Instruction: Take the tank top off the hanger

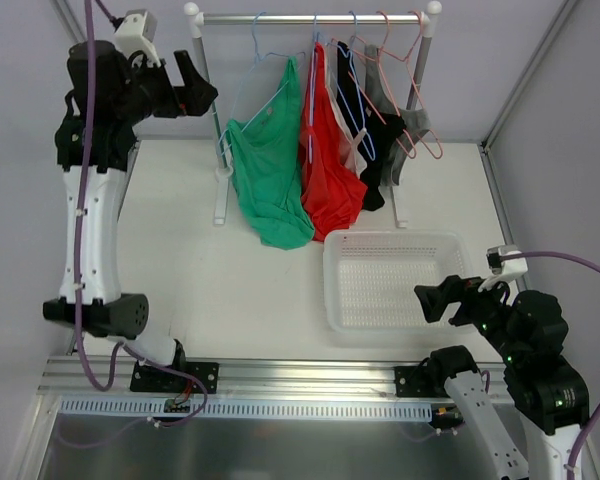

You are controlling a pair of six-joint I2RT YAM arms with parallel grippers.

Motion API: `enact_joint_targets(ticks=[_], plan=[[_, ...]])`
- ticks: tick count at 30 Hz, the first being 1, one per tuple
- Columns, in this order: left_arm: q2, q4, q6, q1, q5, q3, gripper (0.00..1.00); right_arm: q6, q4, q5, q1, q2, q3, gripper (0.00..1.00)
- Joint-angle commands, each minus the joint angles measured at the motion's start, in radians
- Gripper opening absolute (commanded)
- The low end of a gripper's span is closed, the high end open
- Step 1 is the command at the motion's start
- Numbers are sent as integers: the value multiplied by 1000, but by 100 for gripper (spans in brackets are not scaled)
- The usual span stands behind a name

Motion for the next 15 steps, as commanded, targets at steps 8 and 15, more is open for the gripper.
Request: enact_joint_targets(ticks=[8,15], plan=[[343,55,200,-48,171,287,97,3,-36,-83,3,-36,23,100],[426,110,200,-67,163,289,65,-7,-58,-85,5,-47,22,99]])
